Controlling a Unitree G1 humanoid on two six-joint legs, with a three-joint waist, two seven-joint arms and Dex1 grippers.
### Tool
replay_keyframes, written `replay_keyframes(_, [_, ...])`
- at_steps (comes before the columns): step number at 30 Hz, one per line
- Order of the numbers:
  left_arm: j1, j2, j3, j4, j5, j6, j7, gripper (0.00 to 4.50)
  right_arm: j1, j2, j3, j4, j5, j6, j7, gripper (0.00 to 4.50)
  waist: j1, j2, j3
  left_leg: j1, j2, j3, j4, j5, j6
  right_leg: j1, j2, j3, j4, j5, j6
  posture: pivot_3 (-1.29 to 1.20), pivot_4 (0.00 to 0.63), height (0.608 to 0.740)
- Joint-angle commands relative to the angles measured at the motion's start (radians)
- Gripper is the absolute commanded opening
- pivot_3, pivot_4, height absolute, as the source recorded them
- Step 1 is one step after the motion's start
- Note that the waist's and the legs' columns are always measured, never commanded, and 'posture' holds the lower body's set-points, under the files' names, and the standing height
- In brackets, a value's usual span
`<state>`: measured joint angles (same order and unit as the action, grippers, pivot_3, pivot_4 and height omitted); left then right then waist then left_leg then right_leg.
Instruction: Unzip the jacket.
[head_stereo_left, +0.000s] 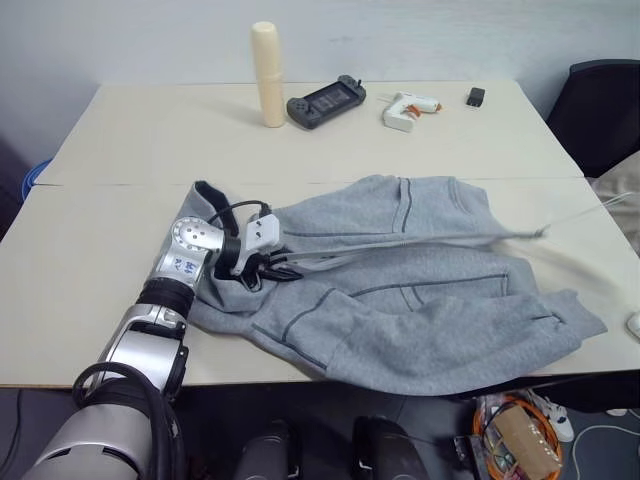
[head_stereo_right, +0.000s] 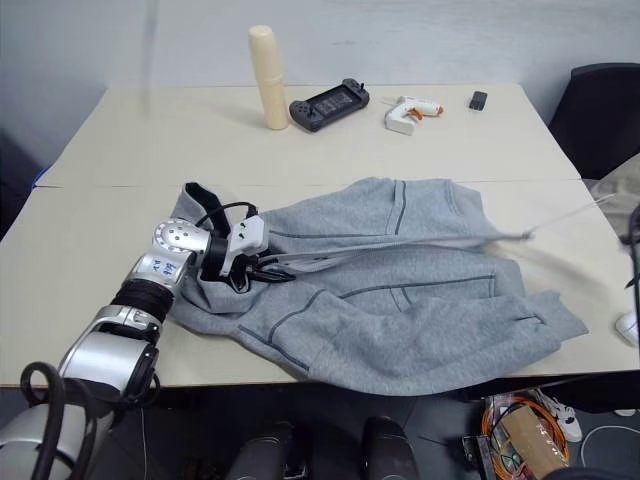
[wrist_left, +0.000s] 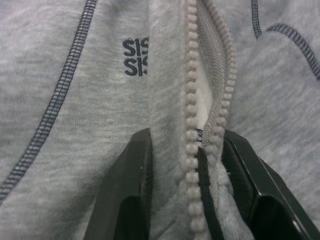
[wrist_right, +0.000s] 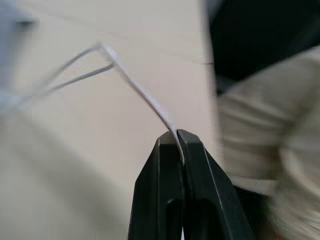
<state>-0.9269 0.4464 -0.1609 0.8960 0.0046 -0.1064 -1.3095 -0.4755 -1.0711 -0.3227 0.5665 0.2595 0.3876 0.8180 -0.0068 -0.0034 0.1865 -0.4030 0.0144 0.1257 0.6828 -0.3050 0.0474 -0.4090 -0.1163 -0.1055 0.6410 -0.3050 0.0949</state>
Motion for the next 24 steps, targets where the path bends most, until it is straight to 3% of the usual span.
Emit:
replay_keyframes(1, [0.04, 0.043, 0.046, -0.16, -0.111, 0.202, -0.112, 1.99, 0.132, -0.001, -0.084, -0.304, 0.133, 0.165, 0.084, 0.42, 0.004, 0.001, 0.0, -0.001, 0.0, 0.0, 0.0, 0.0, 0.0, -0.001, 0.0, 0.0, 0.0, 0.0, 0.0, 0.0, 0.15, 0.74])
replay_keyframes(7, [0.107, 0.226, 0.117, -0.508, -0.269, 0.494, -0.226, 3.4, 0.303, -0.067, -0.23, -0.548, 0.241, 0.323, 0.184, 2.26, 0.005, 0.001, 0.001, -0.003, 0.0, -0.002, 0.001, 0.0, 0.0, -0.002, 0.0, 0.0, 0.0, 0.0, 0.0, 0.0, 0.15, 0.74])
replay_keyframes(11, [0.13, 0.377, 0.18, -0.66, -0.369, 0.641, -0.259, 3.78, 0.423, -0.139, -0.384, -0.666, 0.316, 0.413, 0.353, 3.61, 0.005, 0.002, 0.001, -0.003, 0.0, -0.004, 0.0, 0.0, 0.0, 0.0, -0.001, 0.004, -0.002, 0.0, 0.0, 0.0, 0.15, 0.74])
replay_keyframes(14, [0.146, 0.496, 0.239, -0.721, -0.441, 0.733, -0.257, 4.46, 0.492, -0.171, -0.509, -0.72, 0.348, 0.466, 0.45, 4.5, 0.005, 0.001, 0.001, -0.003, 0.0, -0.006, 0.0, 0.0, -0.001, 0.001, -0.001, 0.004, -0.003, 0.0, 0.0, 0.0, 0.15, 0.74])
replay_keyframes(17, [0.177, 0.6, 0.305, -0.758, -0.488, 0.767, -0.253, 4.46, 0.549, -0.183, -0.589, -0.725, 0.309, 0.452, 0.495, 4.5, 0.005, 0.001, 0.001, -0.002, 0.0, -0.006, 0.0, 0.0, -0.001, 0.002, -0.001, 0.004, -0.004, 0.0, 0.0, 0.0, 0.15, 0.74])
replay_keyframes(24, [0.284, 0.65, 0.388, -0.81, -0.53, 0.754, -0.187, 4.46, 0.656, -0.13, -0.646, -0.763, 0.292, 0.443, 0.528, 4.5, 0.013, 0.001, 0.001, -0.001, -0.001, -0.006, 0.0, -0.001, -0.001, 0.003, -0.001, 0.004, -0.005, 0.0, 0.0, 0.0, 0.15, 0.74])
